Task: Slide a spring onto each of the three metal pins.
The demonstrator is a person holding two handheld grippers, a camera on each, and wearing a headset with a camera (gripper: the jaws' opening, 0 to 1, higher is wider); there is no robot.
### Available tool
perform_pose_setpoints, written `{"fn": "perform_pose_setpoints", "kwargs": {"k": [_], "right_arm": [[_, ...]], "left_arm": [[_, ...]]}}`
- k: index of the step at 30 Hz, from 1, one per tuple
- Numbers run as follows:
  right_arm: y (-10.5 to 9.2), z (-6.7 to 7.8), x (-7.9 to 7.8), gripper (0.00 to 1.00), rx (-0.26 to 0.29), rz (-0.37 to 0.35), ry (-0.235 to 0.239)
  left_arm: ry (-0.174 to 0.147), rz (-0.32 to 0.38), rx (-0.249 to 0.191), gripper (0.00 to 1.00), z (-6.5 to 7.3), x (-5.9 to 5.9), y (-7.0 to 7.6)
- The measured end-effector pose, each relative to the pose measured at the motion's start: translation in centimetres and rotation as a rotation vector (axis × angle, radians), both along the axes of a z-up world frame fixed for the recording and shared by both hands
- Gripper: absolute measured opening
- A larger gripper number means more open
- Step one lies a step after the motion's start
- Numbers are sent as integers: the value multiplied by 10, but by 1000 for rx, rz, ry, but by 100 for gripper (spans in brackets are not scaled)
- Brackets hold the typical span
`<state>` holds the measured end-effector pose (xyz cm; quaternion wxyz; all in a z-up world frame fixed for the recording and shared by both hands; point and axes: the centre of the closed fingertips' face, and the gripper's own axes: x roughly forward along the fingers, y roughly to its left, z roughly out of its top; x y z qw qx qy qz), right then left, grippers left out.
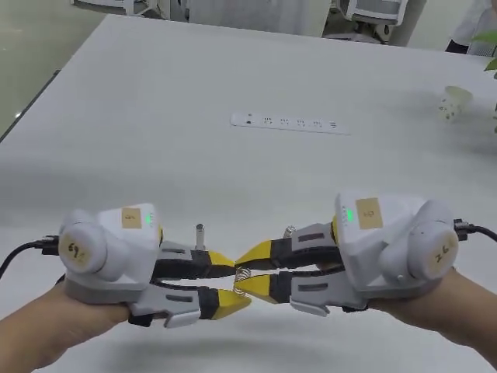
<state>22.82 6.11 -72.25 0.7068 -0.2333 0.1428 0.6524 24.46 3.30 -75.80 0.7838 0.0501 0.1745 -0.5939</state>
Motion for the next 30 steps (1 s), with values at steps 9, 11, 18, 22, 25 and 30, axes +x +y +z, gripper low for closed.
{"fn": "perform_pose_setpoints", "kwargs": {"k": [9,11,18,22,25,30], "right_arm": [[-3,0,3,7,3,-16,-5],[-4,0,3,7,1,-19,-7],[-5,-1,4,7,1,-28,-8],[-5,-2,4,7,-2,-29,-9],[-5,-3,5,7,-4,-31,-10],[-6,-3,7,7,-2,-38,-10]], "left_arm": [[2,15,1,21,-1,-1,3],[-1,20,2,23,-1,0,3],[0,36,2,27,-1,2,6],[-2,53,1,32,0,4,10],[-13,62,14,37,-2,4,14],[-9,95,3,44,-1,7,23]]}}
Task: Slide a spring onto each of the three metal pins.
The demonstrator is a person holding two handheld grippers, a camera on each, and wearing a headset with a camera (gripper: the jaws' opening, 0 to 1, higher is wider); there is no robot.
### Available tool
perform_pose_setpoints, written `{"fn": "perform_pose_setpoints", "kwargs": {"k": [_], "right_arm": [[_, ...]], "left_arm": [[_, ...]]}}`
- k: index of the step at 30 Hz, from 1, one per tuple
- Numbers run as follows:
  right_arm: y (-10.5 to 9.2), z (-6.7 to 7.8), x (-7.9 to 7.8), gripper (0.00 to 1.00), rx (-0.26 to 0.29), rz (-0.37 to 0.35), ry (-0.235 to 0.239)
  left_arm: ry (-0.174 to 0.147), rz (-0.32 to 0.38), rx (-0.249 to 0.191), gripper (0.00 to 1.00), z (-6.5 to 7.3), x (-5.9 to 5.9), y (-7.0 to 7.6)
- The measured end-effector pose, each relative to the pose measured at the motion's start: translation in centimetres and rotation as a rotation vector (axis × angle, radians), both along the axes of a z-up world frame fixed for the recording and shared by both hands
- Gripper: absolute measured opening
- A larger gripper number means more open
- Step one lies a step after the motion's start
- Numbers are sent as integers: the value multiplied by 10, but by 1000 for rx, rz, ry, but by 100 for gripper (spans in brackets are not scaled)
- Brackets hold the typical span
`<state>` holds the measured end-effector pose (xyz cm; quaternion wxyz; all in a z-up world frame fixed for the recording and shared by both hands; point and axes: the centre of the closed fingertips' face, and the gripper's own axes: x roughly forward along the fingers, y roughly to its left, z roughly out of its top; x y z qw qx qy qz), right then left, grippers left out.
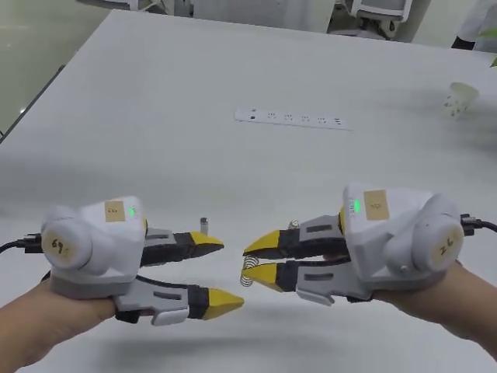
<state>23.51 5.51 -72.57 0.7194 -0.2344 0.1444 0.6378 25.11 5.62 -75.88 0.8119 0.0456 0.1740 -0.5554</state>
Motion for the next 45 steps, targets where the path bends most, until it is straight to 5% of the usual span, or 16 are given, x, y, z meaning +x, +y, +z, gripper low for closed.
{"fn": "perform_pose_setpoints", "kwargs": {"k": [13,28,45], "right_arm": [[-4,-2,3,7,-2,-14,-2],[-5,-4,7,7,-4,-25,-4],[4,-11,13,7,-24,-8,2]], "left_arm": [[3,93,-1,59,-3,3,29],[4,183,-18,98,-7,2,50],[13,197,-36,98,-7,-3,58]]}}
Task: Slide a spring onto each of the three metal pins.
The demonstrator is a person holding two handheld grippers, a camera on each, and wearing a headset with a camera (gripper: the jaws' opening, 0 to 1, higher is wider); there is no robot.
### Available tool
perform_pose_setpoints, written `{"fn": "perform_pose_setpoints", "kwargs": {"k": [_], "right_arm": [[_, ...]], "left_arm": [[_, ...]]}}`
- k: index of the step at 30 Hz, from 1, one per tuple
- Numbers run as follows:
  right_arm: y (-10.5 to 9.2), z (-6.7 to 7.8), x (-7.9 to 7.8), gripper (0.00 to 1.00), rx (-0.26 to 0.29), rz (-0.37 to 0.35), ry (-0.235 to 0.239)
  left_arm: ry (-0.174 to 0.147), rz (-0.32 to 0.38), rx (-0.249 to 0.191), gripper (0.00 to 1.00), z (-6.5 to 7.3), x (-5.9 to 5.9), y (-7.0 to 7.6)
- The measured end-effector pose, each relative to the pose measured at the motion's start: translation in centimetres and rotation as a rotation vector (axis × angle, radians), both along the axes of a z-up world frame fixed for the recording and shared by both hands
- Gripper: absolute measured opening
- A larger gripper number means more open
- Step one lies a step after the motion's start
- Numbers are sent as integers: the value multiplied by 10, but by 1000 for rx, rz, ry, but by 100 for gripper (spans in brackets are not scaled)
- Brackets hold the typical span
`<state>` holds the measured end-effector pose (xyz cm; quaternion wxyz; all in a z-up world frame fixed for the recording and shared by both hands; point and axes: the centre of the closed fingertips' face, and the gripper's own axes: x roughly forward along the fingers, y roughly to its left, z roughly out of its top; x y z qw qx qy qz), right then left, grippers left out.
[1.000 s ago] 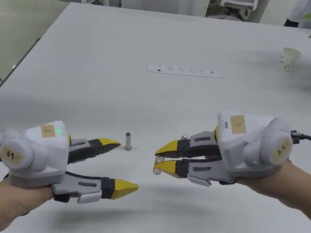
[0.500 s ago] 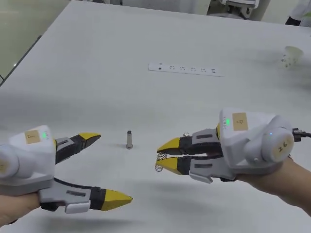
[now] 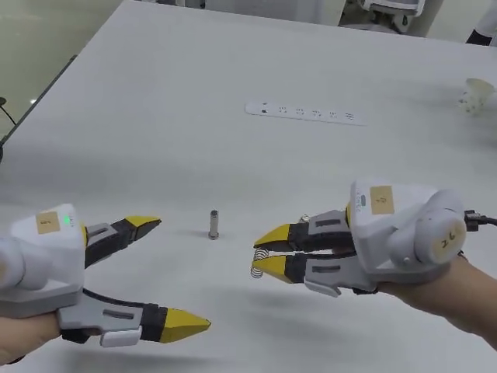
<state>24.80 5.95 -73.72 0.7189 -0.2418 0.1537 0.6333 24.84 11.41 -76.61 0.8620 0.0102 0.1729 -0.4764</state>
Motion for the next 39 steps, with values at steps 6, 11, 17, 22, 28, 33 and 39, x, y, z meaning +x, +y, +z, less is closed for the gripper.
{"fn": "perform_pose_setpoints", "kwargs": {"k": [6,11,17,22,28,33,39], "right_arm": [[6,-1,8,7,-3,6,0],[11,-2,16,7,-11,11,-5],[18,0,26,7,-11,15,-10],[25,1,34,7,-11,19,-17],[35,5,45,7,-6,18,-31],[42,7,54,7,0,11,-40],[47,5,67,7,4,-18,-44]], "left_arm": [[4,3,-2,98,0,1,1],[7,6,1,98,-1,1,3],[11,4,0,98,-2,0,3],[14,8,-5,98,-2,1,3],[14,10,-5,98,-2,1,3],[19,8,-7,98,-2,0,2],[22,8,-4,98,-4,-2,3]]}}
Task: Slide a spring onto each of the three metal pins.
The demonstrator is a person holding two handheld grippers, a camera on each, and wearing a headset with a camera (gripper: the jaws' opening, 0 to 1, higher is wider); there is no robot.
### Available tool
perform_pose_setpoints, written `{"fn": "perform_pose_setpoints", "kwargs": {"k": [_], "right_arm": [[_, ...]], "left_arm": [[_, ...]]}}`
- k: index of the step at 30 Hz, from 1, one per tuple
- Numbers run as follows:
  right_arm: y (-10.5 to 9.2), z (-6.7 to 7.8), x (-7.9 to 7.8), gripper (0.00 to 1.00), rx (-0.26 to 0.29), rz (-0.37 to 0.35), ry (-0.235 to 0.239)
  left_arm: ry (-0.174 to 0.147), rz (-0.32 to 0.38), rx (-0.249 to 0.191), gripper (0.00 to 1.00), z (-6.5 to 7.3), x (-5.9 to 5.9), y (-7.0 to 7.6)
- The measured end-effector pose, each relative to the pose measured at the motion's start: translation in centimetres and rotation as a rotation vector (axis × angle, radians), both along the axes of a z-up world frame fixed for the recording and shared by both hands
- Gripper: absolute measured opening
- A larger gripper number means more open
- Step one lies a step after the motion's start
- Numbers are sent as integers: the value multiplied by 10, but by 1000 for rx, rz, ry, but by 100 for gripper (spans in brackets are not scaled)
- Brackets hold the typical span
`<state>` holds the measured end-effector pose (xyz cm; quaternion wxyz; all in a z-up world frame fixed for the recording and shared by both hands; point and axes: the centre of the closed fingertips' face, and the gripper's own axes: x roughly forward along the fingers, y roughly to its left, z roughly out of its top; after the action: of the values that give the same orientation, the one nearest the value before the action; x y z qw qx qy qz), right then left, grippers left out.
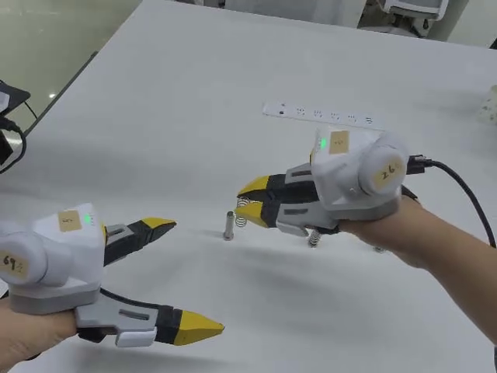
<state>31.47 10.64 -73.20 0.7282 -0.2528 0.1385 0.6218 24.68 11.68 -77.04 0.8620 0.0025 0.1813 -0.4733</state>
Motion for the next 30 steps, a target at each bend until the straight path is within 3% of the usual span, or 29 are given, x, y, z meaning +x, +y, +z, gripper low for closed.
{"fn": "perform_pose_setpoints", "kwargs": {"k": [13,30], "right_arm": [[10,-2,24,7,26,-71,17],[13,-17,28,7,11,-86,49]], "left_arm": [[1,-1,1,98,0,1,0],[3,2,5,98,-2,1,2]]}}
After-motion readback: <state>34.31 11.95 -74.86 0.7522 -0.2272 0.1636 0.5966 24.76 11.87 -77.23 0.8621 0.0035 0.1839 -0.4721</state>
